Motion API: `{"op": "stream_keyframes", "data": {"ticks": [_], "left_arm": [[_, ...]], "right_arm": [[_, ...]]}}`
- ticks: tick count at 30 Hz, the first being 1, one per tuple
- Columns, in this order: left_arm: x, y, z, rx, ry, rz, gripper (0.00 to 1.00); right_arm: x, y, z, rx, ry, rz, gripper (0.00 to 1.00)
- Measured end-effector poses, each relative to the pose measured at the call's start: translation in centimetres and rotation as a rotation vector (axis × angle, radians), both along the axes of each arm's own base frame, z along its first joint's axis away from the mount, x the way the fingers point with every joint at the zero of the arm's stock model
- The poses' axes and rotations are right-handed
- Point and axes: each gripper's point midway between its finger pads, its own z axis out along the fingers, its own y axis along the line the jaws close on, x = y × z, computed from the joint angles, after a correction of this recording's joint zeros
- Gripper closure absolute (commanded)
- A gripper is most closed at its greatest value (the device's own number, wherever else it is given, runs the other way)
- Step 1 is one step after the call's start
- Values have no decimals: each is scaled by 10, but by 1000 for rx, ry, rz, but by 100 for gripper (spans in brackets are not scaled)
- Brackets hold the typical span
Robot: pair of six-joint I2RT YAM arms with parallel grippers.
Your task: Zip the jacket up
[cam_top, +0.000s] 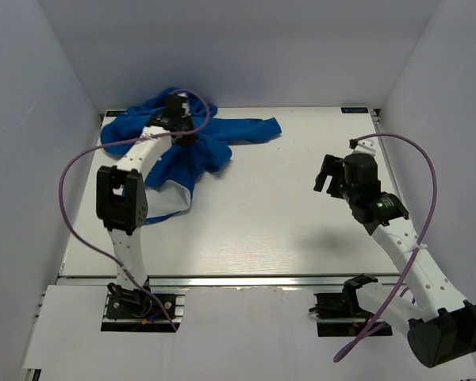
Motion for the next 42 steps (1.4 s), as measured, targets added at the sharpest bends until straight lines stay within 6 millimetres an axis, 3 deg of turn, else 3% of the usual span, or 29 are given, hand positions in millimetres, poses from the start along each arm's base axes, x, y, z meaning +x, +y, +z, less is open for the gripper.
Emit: {"op": "stream_keyframes", "data": {"ticks": [2, 5, 8, 9, 10, 11, 12, 14, 16, 19, 23, 25, 28, 30, 32, 35, 38, 42], "left_arm": [[-26, -46, 38, 20, -85, -95, 100], [-87, -130, 91, -14, -208, -285, 100], [-164, -204, 112, -82, -239, -496, 98], [-181, -218, 112, -100, -235, -542, 76], [-212, -241, 105, -120, -210, -629, 50], [-234, -255, 97, -120, -187, -686, 16], [-253, -266, 87, -109, -158, -741, 2], [-289, -283, 66, -85, -88, -828, 2], [-315, -288, 50, -54, -27, -881, 2], [-317, -271, 43, 21, -2, -832, 2], [-276, -222, 61, 76, -42, -611, 2], [-245, -180, 69, 59, -47, -464, 2], [-191, -86, 75, 58, -52, -141, 2], [-169, -33, 75, 81, -49, 42, 2], [-158, 1, 73, 89, -42, 156, 2], [-146, 36, 66, 66, -8, 267, 2], [-141, 72, 51, 26, 45, 376, 2], [-158, 119, 25, -14, 122, 540, 2]], "right_arm": [[-2, -1, 2, 12, -6, -9, 11], [-6, -5, 3, 30, -3, -45, 11], [-11, -13, -1, 34, 21, -94, 11], [-11, -16, -2, 36, 28, -109, 11], [-13, -18, -4, 37, 35, -123, 11], [-14, -20, -5, 37, 44, -134, 11], [-15, -22, -6, 37, 50, -139, 11], [-17, -24, -7, 36, 55, -147, 11], [-20, -26, -5, 35, 50, -149, 11], [-23, -28, -1, 26, 36, -140, 11], [-26, -24, 3, 12, 25, -87, 11], [-27, -21, 4, 12, 25, -57, 11], [-28, -12, 3, 14, 32, 4, 11], [-27, -3, 0, 20, 46, 60, 11], [-23, 10, -3, 21, 66, 122, 11], [-19, 47, -9, -15, 99, 255, 11], [-13, 105, -8, -76, 108, 420, 11], [8, 190, 1, -70, 90, 574, 11]]}}
